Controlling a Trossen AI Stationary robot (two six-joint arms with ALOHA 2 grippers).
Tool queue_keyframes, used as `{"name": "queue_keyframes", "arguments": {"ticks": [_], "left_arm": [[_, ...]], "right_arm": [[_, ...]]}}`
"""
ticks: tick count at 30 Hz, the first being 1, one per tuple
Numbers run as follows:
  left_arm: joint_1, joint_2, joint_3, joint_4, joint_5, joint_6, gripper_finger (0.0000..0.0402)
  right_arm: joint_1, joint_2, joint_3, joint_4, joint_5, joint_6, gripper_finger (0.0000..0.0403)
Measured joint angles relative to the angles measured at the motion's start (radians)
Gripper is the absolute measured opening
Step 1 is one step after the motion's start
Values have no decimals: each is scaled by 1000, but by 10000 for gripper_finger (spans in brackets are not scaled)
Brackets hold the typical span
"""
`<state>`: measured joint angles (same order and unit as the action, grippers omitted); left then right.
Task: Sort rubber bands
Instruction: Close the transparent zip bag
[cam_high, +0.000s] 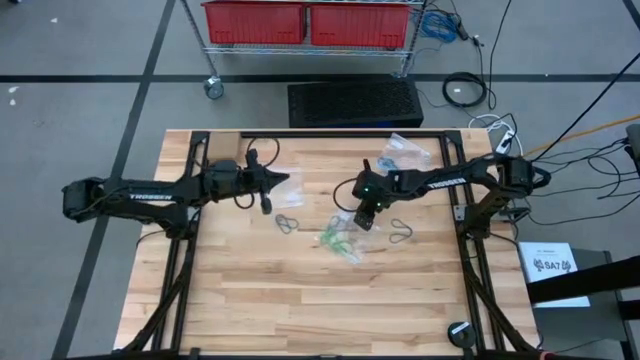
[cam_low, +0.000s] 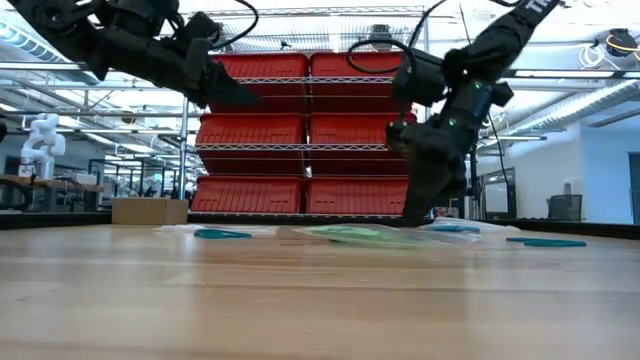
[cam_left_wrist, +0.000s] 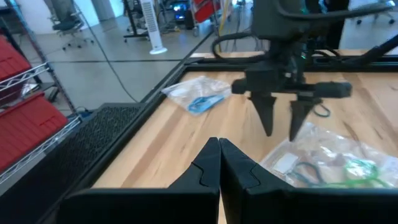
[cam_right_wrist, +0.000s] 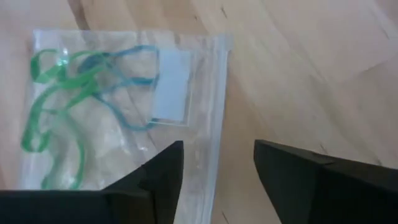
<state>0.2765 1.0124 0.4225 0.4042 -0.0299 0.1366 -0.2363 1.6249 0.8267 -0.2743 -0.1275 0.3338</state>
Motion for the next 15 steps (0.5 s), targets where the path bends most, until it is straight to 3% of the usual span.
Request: {"name": "queue_keyframes", "arguments": {"ticks": [4,7,15], "left_arm": [[35,0,0,10,23,0,0],[60,0,0,41,26,0,0],[114,-7,0,111,82,-2,0]], "right_arm": [[2,12,-36,53,33,21,183],[5,35,-36,63,75,-4,157],[3,48,-35,78,85,-46,18]]}}
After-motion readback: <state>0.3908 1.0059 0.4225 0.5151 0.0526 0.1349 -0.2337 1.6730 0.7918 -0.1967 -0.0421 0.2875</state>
